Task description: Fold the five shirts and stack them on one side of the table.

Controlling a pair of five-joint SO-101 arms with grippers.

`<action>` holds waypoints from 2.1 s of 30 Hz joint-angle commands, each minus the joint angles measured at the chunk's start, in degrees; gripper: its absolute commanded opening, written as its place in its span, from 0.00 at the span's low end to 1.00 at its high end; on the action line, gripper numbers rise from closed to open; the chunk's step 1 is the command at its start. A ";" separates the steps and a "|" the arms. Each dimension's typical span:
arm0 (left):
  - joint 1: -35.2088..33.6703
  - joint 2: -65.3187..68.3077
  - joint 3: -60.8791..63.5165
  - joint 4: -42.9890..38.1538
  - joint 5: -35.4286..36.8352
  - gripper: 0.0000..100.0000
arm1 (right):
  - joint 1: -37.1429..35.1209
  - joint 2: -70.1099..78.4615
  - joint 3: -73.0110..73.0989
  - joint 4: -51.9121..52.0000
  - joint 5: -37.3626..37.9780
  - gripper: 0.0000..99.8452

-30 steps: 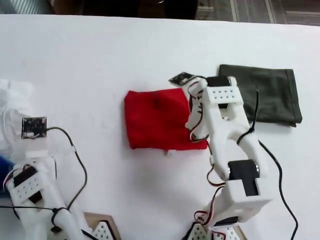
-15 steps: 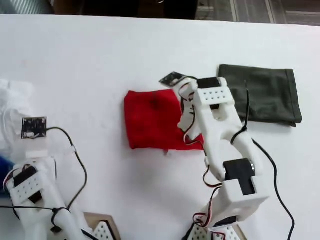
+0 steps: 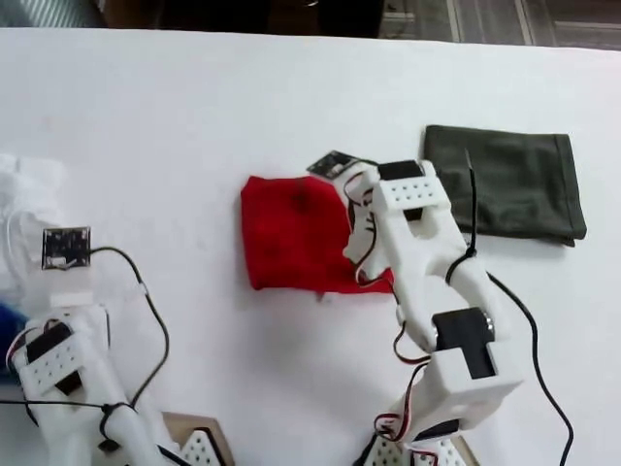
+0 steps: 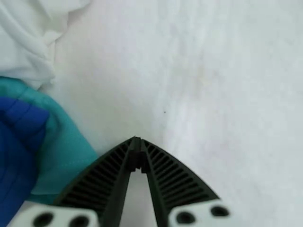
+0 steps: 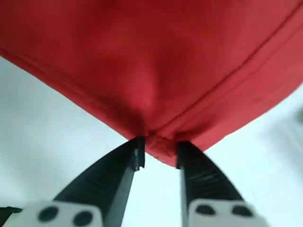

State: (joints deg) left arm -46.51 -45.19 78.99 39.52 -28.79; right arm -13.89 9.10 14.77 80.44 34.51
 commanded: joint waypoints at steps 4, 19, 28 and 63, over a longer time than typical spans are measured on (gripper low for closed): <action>-0.53 -1.05 -0.22 -0.97 0.79 0.03 | -0.04 -0.84 -0.35 -0.22 -0.53 0.02; -0.53 -1.05 -0.22 -0.97 0.79 0.03 | 7.96 -12.62 0.09 2.33 0.00 0.02; -0.53 -1.05 -0.22 -0.97 0.79 0.03 | 6.20 -12.53 8.53 1.36 0.00 0.02; -0.44 -1.05 -0.22 -0.97 0.79 0.03 | 4.09 34.15 -45.01 -5.67 -13.89 0.02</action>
State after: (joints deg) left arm -46.51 -45.19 78.99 39.52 -28.26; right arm -12.66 37.85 -23.03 72.97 20.70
